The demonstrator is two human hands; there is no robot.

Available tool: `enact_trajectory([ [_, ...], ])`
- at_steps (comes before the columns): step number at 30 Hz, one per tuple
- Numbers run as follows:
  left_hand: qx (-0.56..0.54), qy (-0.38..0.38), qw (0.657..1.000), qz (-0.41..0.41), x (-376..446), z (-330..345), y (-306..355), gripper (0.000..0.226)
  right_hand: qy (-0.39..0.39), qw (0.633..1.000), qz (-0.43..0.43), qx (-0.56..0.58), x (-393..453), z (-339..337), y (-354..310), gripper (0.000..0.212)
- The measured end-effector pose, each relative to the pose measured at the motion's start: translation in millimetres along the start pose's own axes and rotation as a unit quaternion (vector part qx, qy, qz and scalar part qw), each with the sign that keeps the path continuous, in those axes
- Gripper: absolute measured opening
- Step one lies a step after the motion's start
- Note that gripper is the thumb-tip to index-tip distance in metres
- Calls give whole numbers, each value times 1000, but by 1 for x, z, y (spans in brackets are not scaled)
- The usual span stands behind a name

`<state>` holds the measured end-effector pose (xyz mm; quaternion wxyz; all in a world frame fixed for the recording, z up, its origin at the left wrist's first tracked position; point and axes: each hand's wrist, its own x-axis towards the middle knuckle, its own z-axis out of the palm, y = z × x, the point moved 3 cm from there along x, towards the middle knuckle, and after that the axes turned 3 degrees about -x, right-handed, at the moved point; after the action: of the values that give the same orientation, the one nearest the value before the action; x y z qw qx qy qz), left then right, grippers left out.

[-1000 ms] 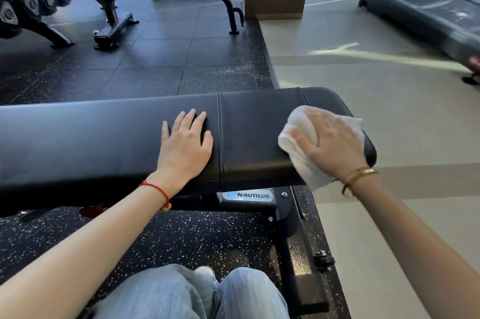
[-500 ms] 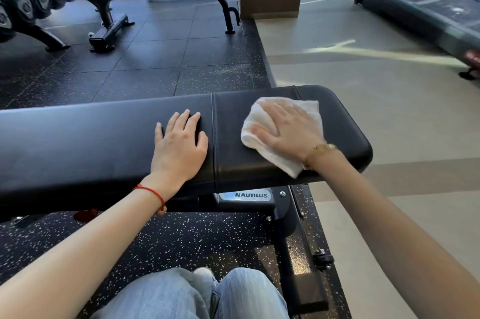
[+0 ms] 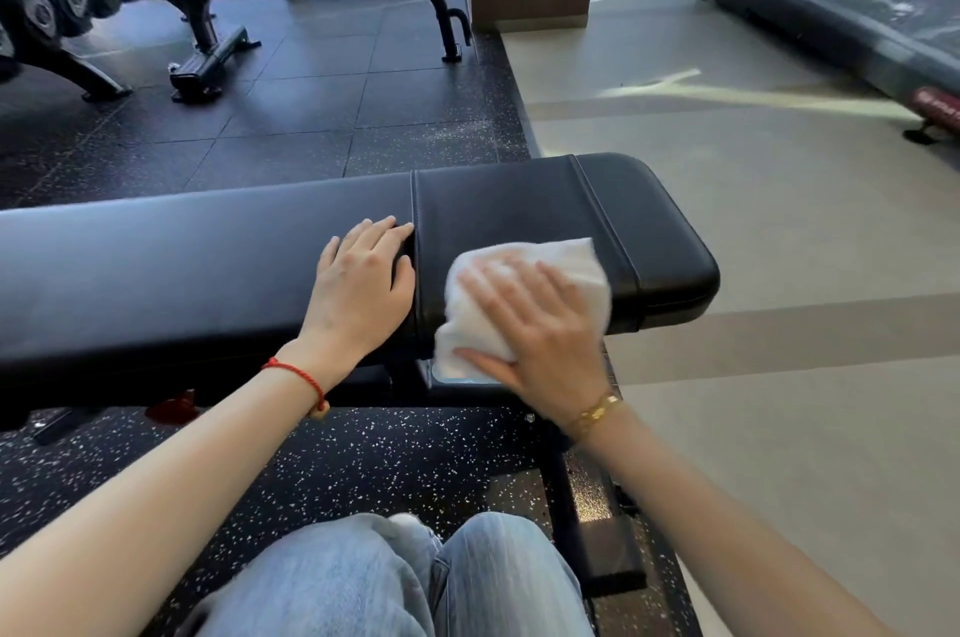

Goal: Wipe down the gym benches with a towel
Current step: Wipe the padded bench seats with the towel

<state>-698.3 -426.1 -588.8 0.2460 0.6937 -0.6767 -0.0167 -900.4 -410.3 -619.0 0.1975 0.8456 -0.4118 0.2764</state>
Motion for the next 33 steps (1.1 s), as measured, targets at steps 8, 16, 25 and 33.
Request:
enact_trajectory([
  [8,12,14,1000,8,-3,1,-2,42,5,997,56,-62,-29,-9,65,72],
  [16,5,11,1000,-2,-6,4,3,43,-58,996,-19,-62,-10,2,18,72],
  [25,0,20,1000,-16,4,-6,24,47,-64,983,169,-15,-26,-20,69,67],
  [33,-4,-23,998,62,38,20,78,52,-42,955,295,7,-17,-18,68,66],
])
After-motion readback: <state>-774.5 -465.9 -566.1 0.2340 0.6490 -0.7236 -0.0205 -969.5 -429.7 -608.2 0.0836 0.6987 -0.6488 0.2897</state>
